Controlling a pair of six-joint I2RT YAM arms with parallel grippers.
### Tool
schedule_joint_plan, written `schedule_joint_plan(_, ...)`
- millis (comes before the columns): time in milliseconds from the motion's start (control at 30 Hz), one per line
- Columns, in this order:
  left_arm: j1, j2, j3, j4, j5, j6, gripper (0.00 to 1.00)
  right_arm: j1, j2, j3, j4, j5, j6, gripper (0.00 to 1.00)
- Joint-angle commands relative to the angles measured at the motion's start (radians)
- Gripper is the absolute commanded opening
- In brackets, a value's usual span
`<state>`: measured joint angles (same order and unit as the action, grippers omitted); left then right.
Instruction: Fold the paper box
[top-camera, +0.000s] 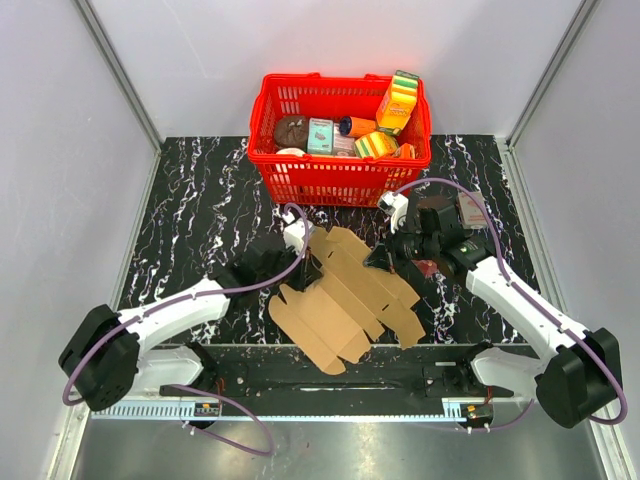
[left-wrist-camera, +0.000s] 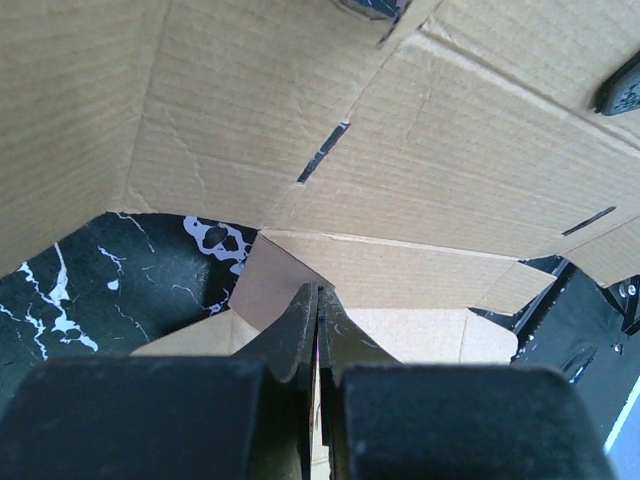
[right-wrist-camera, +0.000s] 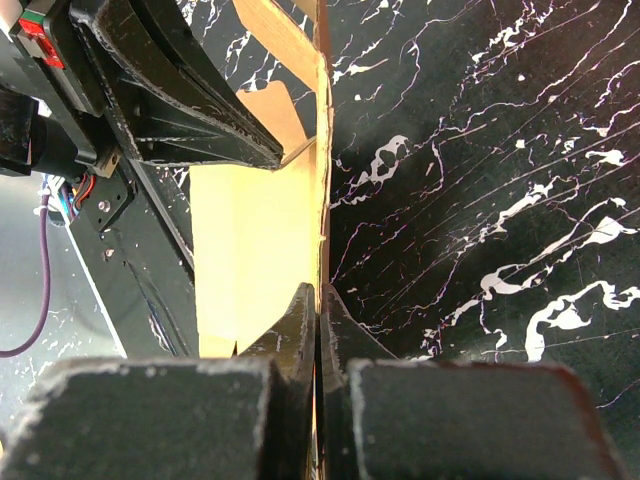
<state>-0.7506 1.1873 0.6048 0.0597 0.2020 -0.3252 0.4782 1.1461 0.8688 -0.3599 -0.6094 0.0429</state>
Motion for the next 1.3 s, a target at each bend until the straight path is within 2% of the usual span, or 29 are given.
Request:
schedule_joint_plan(0,-0.016,0.005,0.0,0.065,-0.018,-0.02,0.0,0.007,0.001,-0.001,0.052,0.011,0.008,0.0)
schedule_joint_plan(633,-0.027,0.057,0.013,0.091,-0.03,-0.012,0.0,0.008,0.01,-0.001,0.032,0.003,0.026,0.0)
schedule_joint_plan(933,-0.027,0.069,-0.023,0.152,-0.05,-0.011,0.0,0.036,0.047,0.035,-0.046,0.114,0.032,0.0)
schedule_joint_plan(1133,-0.027,0.081,-0.027,0.17,-0.046,-0.006,0.0,0.109,0.086,0.093,-0.125,0.286,-0.009,0.0)
schedule_joint_plan(1267,-0.027,0.023,-0.028,0.151,-0.052,0.002,0.0,0.141,0.119,0.148,-0.175,0.397,-0.038,0.0)
